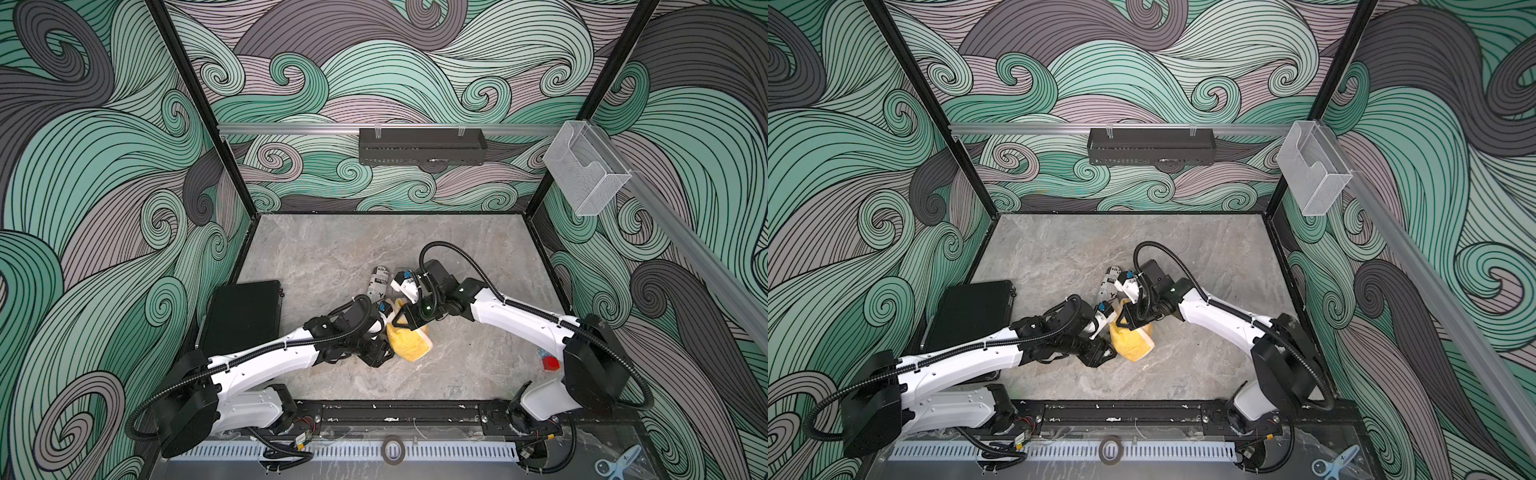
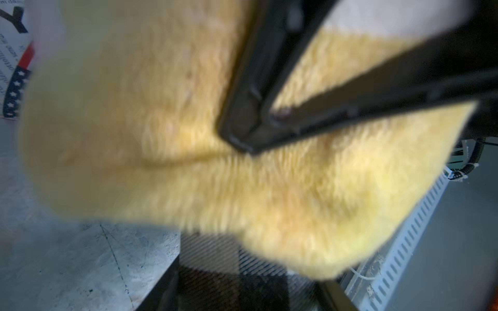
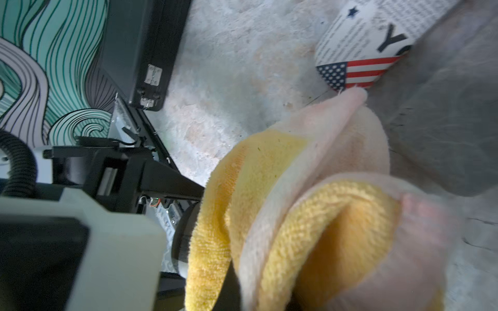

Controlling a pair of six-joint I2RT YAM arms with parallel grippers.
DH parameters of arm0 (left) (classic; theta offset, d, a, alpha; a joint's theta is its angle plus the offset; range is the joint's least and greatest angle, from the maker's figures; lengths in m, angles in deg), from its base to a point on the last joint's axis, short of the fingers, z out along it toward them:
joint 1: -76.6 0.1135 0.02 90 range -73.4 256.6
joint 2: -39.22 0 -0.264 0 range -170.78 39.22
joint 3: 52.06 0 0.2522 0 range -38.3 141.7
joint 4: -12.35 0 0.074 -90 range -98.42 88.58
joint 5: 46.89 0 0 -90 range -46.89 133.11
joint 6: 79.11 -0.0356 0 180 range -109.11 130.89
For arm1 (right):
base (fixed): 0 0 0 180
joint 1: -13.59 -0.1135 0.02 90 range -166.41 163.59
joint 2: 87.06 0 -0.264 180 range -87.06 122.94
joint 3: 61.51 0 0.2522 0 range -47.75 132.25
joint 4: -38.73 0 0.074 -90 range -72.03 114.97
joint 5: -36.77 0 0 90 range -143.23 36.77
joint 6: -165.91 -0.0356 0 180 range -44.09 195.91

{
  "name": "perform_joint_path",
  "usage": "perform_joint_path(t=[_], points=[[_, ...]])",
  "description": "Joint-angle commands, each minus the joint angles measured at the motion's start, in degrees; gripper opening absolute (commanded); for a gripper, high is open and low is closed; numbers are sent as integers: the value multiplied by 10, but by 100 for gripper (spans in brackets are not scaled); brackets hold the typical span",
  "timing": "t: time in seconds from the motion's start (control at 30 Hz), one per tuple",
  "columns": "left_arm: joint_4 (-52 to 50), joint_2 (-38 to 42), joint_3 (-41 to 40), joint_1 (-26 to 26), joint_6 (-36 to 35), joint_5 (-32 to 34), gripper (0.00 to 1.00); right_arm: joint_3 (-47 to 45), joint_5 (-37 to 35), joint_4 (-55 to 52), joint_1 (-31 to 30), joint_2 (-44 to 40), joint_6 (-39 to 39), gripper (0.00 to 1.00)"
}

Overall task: Wipe the eyeglass case
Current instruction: Wipe the dirt from the eyeglass case.

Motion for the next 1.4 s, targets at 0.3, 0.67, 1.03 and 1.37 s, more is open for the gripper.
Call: perform_joint_path(t=[0.3,0.67,1.03,1.37], points=[[50,31,26,-11,-1,17,49,-22,-99,-68,64,-35,-18,0],[65,34,23,-23,6,42,48,-26,22,-10,9,-23,-27,0],[65,39,14,-28,12,51,48,-25,-64,-59,53,-50,-29,0],[66,35,17,-30,13,57,48,-24,6,-13,5,-35,-40,0]])
